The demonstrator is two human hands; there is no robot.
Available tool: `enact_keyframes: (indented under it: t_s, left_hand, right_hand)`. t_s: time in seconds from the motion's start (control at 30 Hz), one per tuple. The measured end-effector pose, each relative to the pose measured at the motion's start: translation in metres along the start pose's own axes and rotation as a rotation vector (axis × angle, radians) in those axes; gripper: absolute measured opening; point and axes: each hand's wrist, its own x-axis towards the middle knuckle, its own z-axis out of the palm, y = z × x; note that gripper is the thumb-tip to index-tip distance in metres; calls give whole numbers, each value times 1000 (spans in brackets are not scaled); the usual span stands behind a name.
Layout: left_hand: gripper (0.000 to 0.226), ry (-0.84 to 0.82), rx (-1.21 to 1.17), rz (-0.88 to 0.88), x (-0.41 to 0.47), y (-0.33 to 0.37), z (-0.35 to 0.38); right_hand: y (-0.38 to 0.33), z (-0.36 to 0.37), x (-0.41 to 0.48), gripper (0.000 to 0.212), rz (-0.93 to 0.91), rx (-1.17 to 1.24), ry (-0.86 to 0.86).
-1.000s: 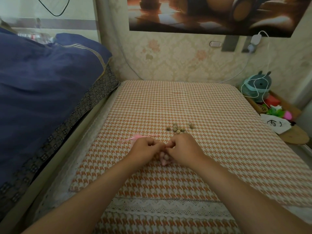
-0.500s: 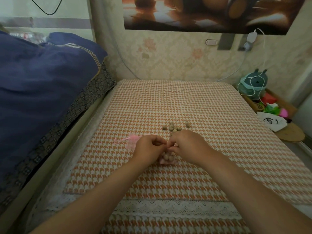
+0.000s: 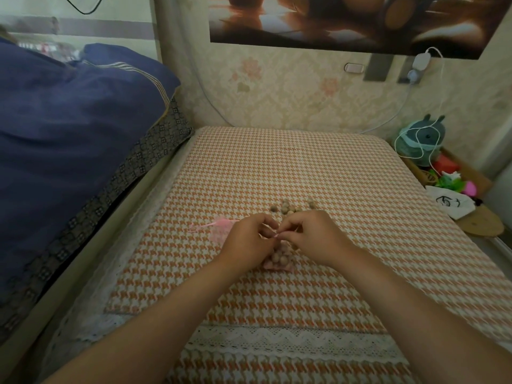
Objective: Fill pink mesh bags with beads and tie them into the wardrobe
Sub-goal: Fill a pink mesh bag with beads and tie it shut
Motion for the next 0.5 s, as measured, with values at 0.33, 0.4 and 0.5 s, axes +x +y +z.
enact_keyframes:
  t_s: [0.33, 0.4, 0.5]
  left_hand:
    - [10, 97, 86, 56, -8, 8, 6]
    - [13, 91, 132, 82, -10, 8, 7]
    - [16, 93, 179, 113, -13, 8, 7]
  right_hand:
    - [-14, 6, -1, 9, 377, 485, 66]
    - [-17, 6, -2, 8, 451, 548, 54]
    - [-18, 7, -2, 6, 571, 649, 33]
